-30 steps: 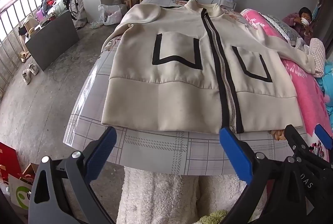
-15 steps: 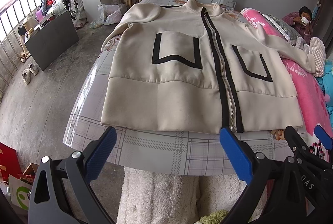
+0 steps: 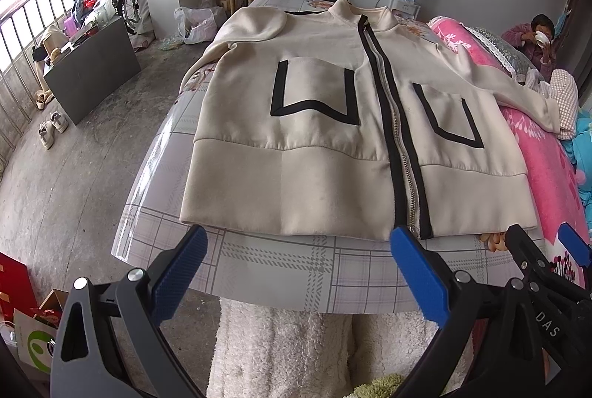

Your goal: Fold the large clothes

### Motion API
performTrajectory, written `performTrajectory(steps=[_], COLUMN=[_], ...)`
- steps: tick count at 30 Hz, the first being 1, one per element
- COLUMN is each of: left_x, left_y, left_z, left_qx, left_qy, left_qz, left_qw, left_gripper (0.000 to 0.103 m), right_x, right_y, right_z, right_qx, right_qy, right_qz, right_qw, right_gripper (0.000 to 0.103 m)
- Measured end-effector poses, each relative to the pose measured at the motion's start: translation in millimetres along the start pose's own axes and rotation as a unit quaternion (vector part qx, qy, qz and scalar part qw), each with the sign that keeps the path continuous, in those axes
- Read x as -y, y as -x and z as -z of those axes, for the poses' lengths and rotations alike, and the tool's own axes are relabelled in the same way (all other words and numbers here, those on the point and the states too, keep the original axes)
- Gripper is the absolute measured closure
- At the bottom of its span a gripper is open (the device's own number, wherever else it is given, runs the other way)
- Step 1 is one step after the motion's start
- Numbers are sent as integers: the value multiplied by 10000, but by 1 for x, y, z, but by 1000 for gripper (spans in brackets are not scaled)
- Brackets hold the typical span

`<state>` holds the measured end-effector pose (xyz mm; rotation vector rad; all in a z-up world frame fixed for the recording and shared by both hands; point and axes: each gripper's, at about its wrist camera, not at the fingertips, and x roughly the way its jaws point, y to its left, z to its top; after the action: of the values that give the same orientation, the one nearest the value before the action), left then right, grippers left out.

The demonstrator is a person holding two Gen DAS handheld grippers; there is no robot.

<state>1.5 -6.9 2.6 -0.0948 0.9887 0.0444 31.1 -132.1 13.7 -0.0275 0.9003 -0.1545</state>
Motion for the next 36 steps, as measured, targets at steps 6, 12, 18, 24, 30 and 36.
performTrajectory(steps=[6,12,18,24,30,36], left_x=[4,4,7,2,1,-5], left_y=[4,4,5,6,8,5], left_z=[-4,-4,-8,-4,-5,-5], left_qx=[4,-1,9,7,7,2], left_qy=[1,-1,-3,1,12,41], left_qz=[-10,0,-13,7,14,6], left_qw=[10000,10000,10000,10000,10000,10000], left_gripper=[6,5,6,6,5,6], right_x=[0,0,0,0,0,-1], right_y=[1,2,3,3,3,2], right_z=[-1,-1,0,0,0,-2], right_qx=[8,19,27,33,32,27], right_qy=[16,47,69,73,65,68], right_qz=[-10,-42,-74,-75,-87,-97], right_qw=[10000,10000,9999,9999,9999,9999], right_gripper=[7,7,7,7,7,7])
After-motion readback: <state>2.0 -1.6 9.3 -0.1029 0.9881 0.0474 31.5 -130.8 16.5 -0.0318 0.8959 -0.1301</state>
